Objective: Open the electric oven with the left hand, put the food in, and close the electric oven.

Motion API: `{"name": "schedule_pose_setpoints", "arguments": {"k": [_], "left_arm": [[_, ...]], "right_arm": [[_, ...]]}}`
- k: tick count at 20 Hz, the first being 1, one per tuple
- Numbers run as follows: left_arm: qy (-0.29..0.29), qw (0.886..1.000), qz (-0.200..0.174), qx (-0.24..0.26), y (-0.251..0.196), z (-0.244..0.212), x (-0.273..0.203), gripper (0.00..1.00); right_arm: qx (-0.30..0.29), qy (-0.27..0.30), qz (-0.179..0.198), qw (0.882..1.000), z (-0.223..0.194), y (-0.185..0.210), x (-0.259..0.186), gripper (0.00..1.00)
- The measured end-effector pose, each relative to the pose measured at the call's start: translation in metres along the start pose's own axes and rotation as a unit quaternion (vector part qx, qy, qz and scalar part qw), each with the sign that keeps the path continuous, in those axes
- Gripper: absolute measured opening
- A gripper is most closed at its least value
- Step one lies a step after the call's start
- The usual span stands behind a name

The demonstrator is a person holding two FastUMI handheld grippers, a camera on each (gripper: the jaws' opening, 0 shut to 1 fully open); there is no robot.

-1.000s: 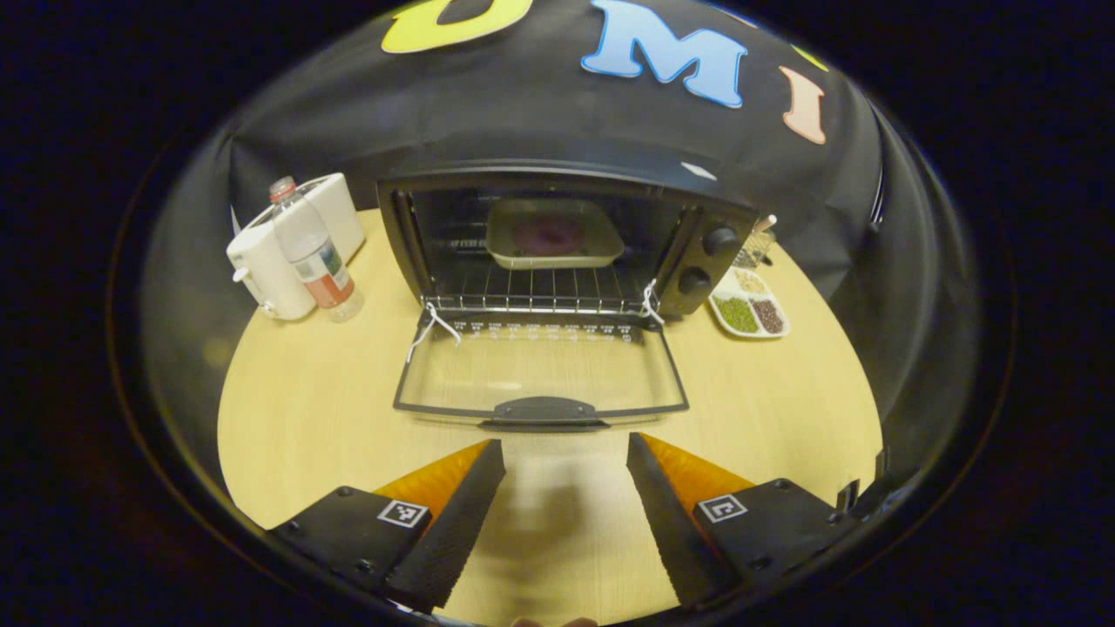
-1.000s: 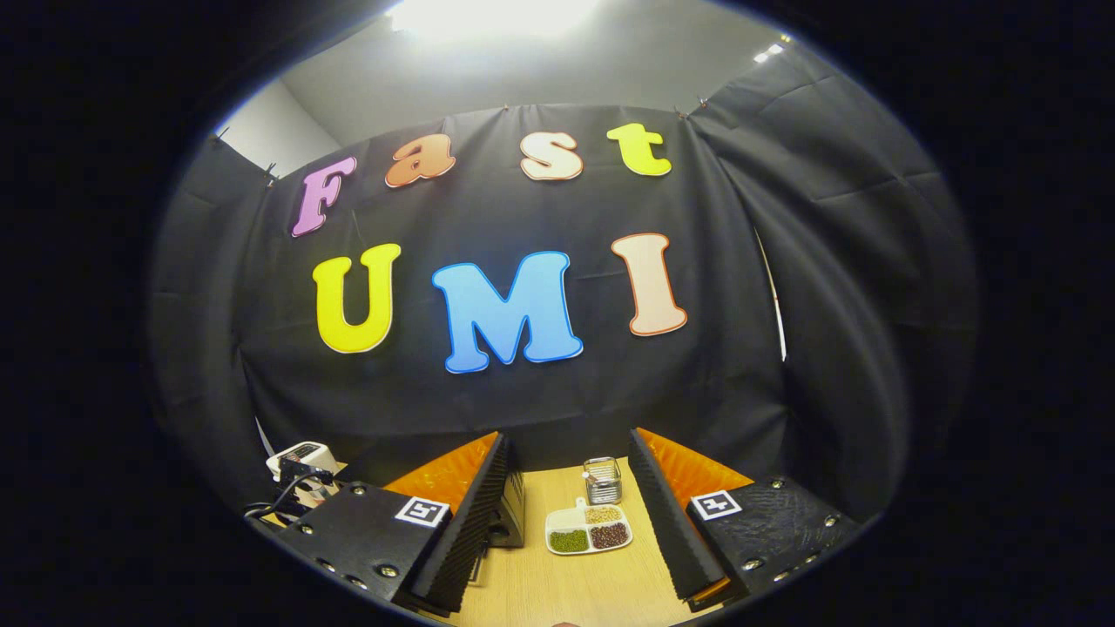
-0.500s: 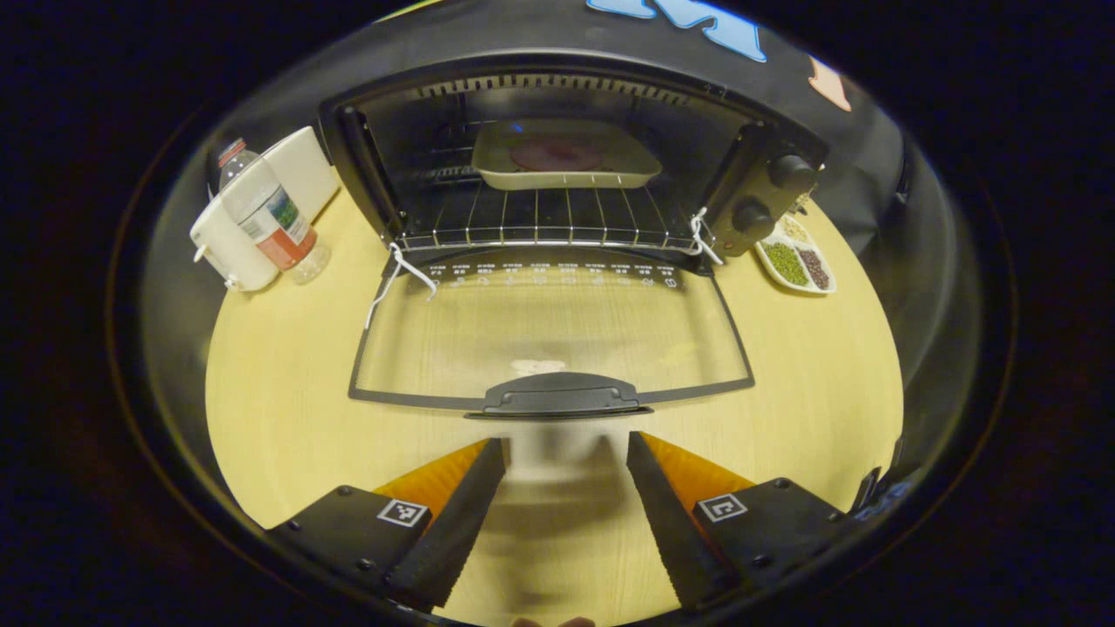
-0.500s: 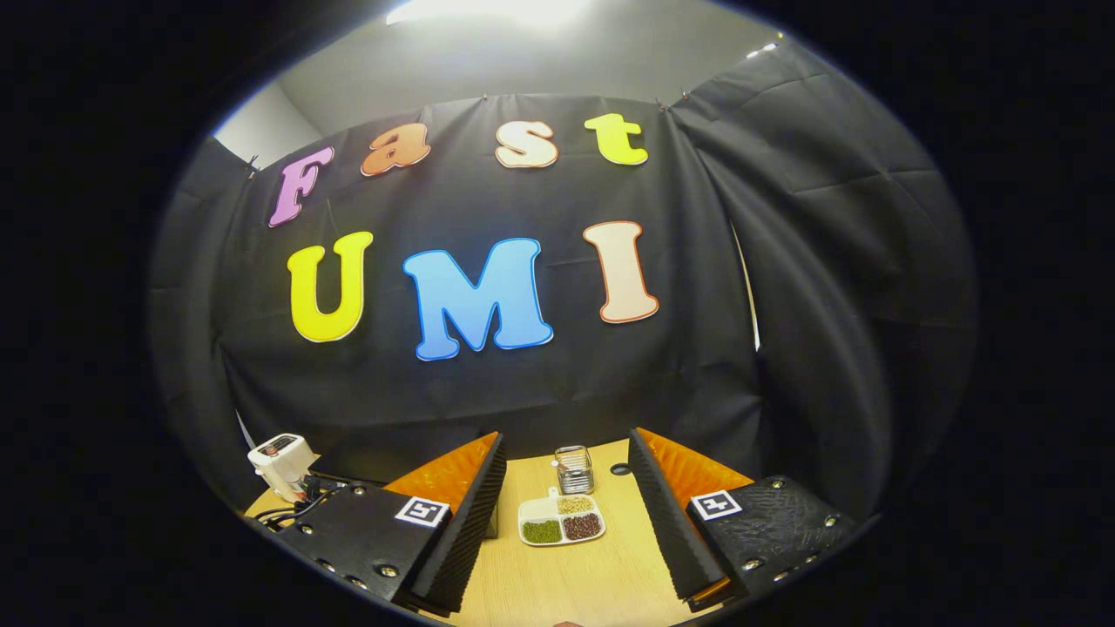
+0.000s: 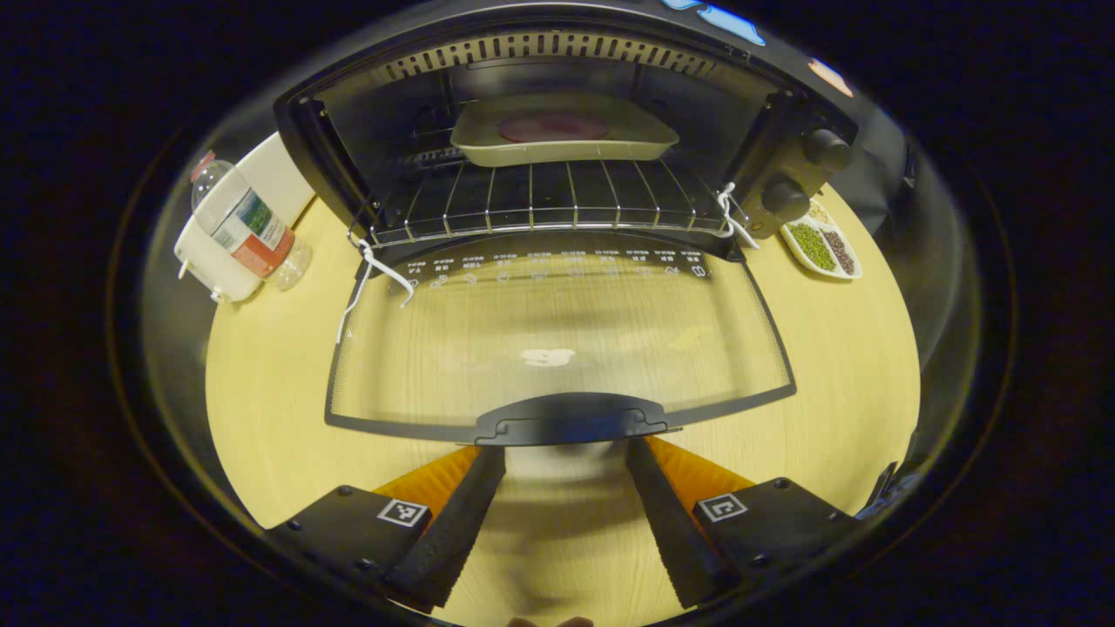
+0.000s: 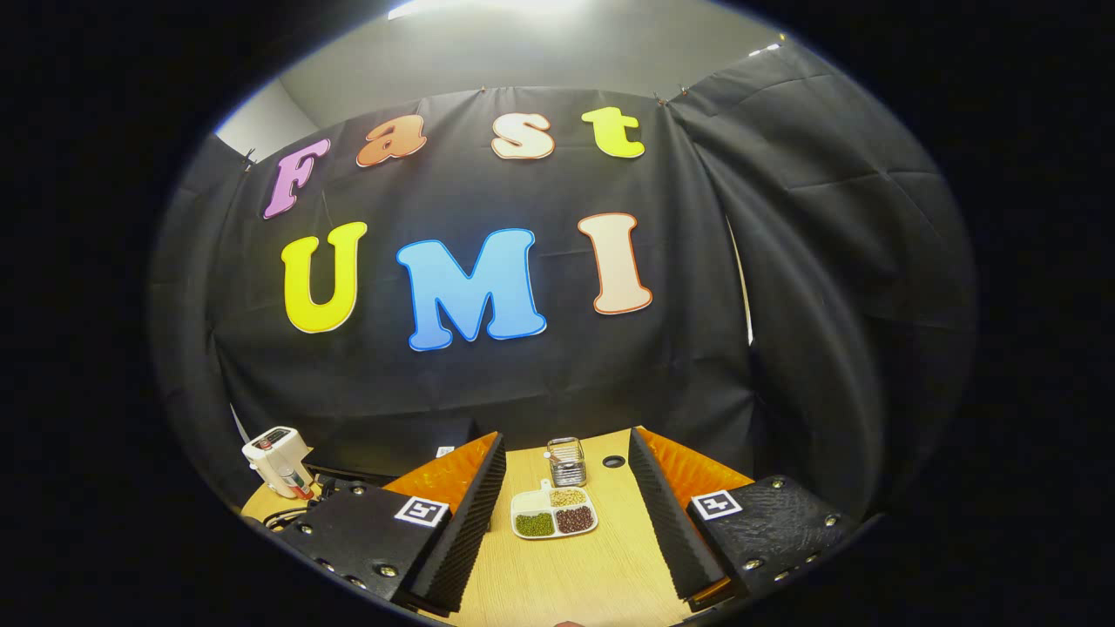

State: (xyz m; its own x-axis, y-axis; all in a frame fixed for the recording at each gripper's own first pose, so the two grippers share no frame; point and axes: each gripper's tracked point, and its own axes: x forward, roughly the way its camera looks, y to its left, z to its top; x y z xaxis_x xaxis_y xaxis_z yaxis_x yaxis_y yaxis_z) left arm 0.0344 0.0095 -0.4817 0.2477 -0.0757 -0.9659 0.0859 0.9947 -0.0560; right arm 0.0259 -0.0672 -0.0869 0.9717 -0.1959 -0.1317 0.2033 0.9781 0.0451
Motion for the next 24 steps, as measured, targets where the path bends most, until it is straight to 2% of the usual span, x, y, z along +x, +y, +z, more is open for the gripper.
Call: {"name": "schedule_pose_setpoints", "arguments": {"k": [3,4,5,7,8,11,12,13,15,16,18,19,21,23,24], "left_arm": [[0.001,1.0,0.003,0.0,0.0,0.0,0.0,1.0],[0.0,1.0,0.003,-0.002,0.0,0.001,-0.001,0.92],[0.002,1.0,0.002,-0.005,0.0,0.0,-0.001,0.97],[0.001,1.0,0.002,-0.007,-0.001,0.001,-0.004,0.97],[-0.003,1.0,0.002,-0.006,-0.001,0.003,-0.007,1.0],[-0.017,1.0,0.001,-0.003,-0.001,0.004,-0.018,0.92],[-0.021,1.0,-0.001,-0.005,-0.001,0.005,-0.022,0.96],[-0.028,1.0,-0.002,-0.005,-0.002,0.005,-0.027,0.96],[-0.041,0.999,-0.003,-0.003,-0.002,0.006,-0.034,1.0],[-0.047,0.999,-0.004,-0.003,-0.002,0.008,-0.037,0.96],[-0.056,0.998,-0.005,-0.005,-0.003,0.011,-0.044,0.96],[-0.061,0.998,-0.006,-0.006,-0.002,0.011,-0.046,1.0],[-0.067,0.998,-0.008,-0.008,-0.003,0.013,-0.051,0.96],[-0.072,0.997,-0.01,-0.009,-0.003,0.015,-0.055,1.0],[-0.075,0.997,-0.01,-0.009,-0.003,0.017,-0.058,0.96]], "right_arm": [[0.001,0.005,0.001,1.0,-0.002,0.002,0.001,0.77],[0.002,0.006,0.002,1.0,-0.003,0.002,0.001,0.86],[0.004,0.009,0.002,1.0,-0.005,0.004,0.003,0.86],[0.008,0.014,0.006,1.0,-0.007,0.007,0.003,0.86],[0.007,0.014,0.007,1.0,-0.007,0.009,0.003,0.86],[0.004,0.012,0.014,1.0,-0.005,0.015,0.004,0.86],[0.003,0.012,0.016,1.0,-0.005,0.017,0.003,0.86],[0.003,0.011,0.019,1.0,-0.004,0.02,0.004,0.95],[0.004,0.01,0.025,1.0,-0.003,0.025,0.004,0.96],[0.004,0.009,0.029,1.0,-0.002,0.028,0.004,0.87],[0.001,0.005,0.035,0.999,0.001,0.033,0.004,0.87],[-0.001,0.002,0.038,0.999,0.003,0.035,0.003,0.87],[-0.001,0.0,0.043,0.999,0.003,0.039,0.002,0.86],[-0.001,-0.002,0.046,0.999,0.004,0.041,0.002,0.86],[-0.001,-0.003,0.048,0.999,0.006,0.043,0.003,0.86]]}}
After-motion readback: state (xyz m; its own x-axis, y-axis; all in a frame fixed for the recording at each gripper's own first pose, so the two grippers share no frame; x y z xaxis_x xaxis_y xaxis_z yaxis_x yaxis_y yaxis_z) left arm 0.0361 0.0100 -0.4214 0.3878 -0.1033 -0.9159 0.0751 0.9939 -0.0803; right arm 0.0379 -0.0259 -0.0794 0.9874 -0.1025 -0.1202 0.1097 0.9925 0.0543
